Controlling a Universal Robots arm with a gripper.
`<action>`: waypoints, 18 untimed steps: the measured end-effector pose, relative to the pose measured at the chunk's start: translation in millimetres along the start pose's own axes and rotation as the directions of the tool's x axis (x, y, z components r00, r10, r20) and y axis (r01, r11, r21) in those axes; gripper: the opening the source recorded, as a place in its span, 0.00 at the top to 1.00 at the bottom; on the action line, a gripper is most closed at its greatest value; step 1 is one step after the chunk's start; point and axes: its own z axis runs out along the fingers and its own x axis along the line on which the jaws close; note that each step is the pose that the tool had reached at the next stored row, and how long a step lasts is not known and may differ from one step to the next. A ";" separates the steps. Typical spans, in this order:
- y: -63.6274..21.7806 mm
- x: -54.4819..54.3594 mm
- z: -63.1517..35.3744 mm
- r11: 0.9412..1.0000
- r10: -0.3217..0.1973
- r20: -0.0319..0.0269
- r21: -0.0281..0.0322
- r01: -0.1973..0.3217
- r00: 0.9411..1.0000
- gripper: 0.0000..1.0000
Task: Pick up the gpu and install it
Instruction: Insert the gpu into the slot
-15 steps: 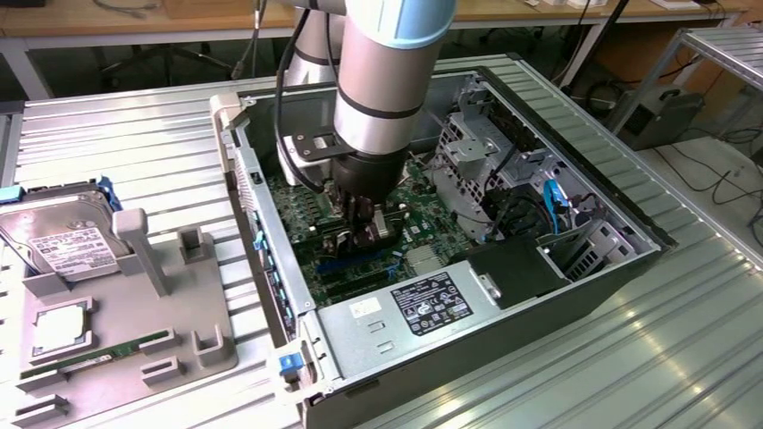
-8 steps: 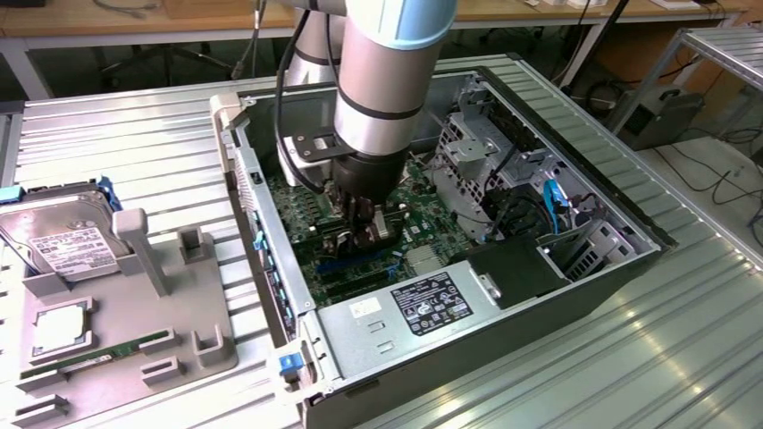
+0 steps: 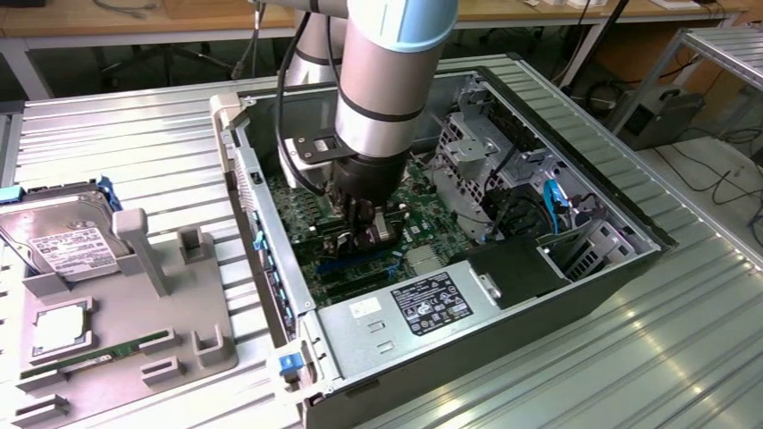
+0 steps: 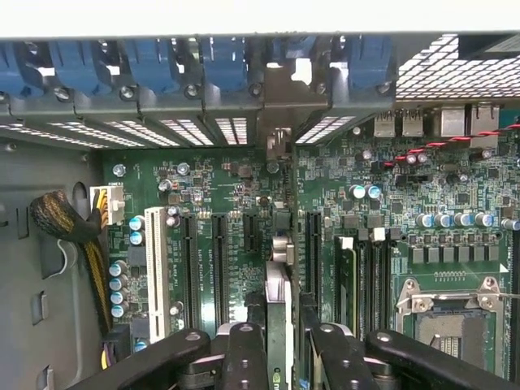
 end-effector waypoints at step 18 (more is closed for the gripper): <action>-3.4 -0.5 0.9 1.000 0.001 -0.032 -0.006 -0.001 0.999 0.74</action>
